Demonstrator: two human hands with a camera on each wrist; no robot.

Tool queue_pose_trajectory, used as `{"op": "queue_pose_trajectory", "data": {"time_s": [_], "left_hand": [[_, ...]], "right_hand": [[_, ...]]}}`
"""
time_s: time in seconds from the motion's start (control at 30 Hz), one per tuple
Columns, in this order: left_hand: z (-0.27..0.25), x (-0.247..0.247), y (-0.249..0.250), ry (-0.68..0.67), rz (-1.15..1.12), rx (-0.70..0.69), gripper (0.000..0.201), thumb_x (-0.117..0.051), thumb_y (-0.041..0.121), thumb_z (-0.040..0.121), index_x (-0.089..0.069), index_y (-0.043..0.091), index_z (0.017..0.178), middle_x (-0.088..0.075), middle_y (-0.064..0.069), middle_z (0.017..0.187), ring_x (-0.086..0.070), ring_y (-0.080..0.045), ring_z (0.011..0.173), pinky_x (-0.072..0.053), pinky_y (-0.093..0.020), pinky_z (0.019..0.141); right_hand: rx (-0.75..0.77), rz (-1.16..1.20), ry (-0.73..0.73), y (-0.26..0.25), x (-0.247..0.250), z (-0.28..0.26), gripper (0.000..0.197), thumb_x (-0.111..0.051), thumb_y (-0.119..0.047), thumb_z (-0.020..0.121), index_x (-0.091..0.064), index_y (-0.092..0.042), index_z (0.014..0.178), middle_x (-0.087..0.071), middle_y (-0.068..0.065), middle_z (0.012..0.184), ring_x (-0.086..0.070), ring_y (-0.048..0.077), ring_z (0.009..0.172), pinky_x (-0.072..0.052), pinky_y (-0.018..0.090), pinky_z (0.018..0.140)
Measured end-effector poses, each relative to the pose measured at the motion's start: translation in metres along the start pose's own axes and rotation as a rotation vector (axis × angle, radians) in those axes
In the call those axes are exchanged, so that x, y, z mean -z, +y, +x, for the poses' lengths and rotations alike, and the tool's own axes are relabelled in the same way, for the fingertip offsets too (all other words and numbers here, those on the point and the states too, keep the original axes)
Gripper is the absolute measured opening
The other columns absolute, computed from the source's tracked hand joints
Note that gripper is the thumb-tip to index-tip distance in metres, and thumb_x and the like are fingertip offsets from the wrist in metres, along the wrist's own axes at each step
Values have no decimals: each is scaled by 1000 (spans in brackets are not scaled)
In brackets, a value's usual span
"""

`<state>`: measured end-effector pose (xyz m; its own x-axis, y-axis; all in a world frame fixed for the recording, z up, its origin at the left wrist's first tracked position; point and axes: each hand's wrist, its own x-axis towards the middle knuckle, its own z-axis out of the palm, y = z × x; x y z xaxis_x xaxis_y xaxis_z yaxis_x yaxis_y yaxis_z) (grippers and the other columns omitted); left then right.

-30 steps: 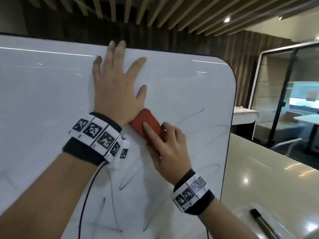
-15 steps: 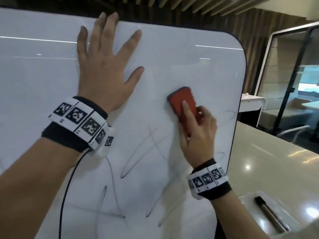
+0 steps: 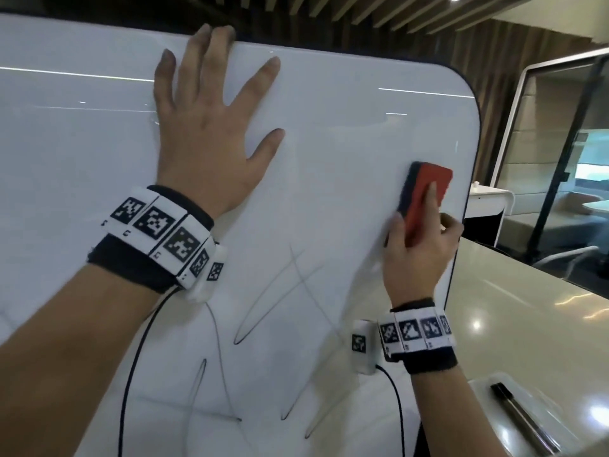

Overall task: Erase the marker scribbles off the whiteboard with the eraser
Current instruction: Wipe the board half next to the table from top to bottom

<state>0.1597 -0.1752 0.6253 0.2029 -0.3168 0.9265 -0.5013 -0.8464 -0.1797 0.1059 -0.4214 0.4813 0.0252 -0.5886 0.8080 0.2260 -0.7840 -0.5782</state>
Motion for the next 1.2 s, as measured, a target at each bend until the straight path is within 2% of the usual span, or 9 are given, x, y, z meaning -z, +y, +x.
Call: {"op": "queue_pose_trajectory", "data": {"time_s": [0.07, 0.23, 0.43, 0.57, 0.7, 0.83, 0.97, 1.07, 1.2], "left_hand": [[1, -1, 1, -8, 10, 15, 63, -38, 59, 100, -26, 36, 158, -12, -14, 168, -9, -34, 157, -6, -59, 125], [1, -1, 4, -10, -1, 32, 63, -39, 58, 100, -25, 37, 158, -11, -13, 169, -8, -33, 157, -4, -58, 126], [1, 4, 7, -21, 10, 36, 64, -40, 57, 99, -24, 37, 158, -11, -13, 168, -7, -34, 157, -4, -58, 126], [1, 3, 10, -12, 9, 58, 64, -42, 56, 100, -24, 36, 158, -11, -13, 169, -8, -33, 157, -4, -57, 126], [-3, 1, 17, 5, -1, 73, 65, -42, 54, 100, -23, 34, 159, -10, -14, 169, -8, -35, 157, -6, -58, 126], [-5, 4, 19, -8, -33, 79, 68, -46, 55, 98, -26, 32, 158, -8, -14, 169, -6, -38, 156, -6, -61, 124], [-29, -7, 40, -66, -19, 22, 72, -45, 63, 97, -25, 33, 159, -3, -13, 170, -1, -41, 156, -4, -63, 124], [-47, -23, 56, -110, 27, -1, 76, -45, 63, 98, -15, 34, 161, 2, -12, 171, 2, -41, 156, -2, -65, 123], [-49, -30, 57, -77, 13, 14, 74, -44, 64, 99, -14, 35, 162, 0, -12, 171, 1, -41, 156, -3, -66, 123]], "right_hand": [[1, 28, -38, -21, -9, -16, 60, -65, -26, 95, -47, -20, 153, -47, 22, 124, -47, 33, 108, -42, 40, 99], [505, -66, -300, -25, -5, -49, 52, -65, -25, 96, -56, -25, 147, -52, 22, 129, -51, 36, 106, -46, 51, 95], [-126, -8, -1, 16, 11, 3, 65, -64, -31, 91, -47, -23, 153, -48, 25, 124, -51, 39, 109, -45, 44, 101], [274, -29, -242, -22, 2, -45, 59, -68, -25, 94, -51, -26, 151, -49, 19, 129, -48, 33, 107, -42, 42, 98], [515, -126, -334, -10, 15, -14, 54, -67, -24, 95, -55, -30, 148, -53, 16, 131, -51, 32, 108, -46, 45, 94], [30, -110, -195, 69, 49, 10, 65, -69, -21, 93, -46, -24, 153, -48, 23, 130, -49, 29, 113, -37, 34, 103], [-535, -174, -232, 128, 75, -20, 60, -58, -23, 101, -38, -24, 157, -43, 26, 134, -52, 47, 117, -41, 49, 109], [-463, -186, -152, 119, 69, -7, 57, -61, -19, 98, -46, -21, 152, -43, 25, 133, -45, 45, 121, -35, 47, 110], [-111, -67, -88, 76, 53, 25, 58, -62, -24, 95, -49, -21, 151, -46, 23, 132, -47, 37, 119, -33, 34, 105]]}}
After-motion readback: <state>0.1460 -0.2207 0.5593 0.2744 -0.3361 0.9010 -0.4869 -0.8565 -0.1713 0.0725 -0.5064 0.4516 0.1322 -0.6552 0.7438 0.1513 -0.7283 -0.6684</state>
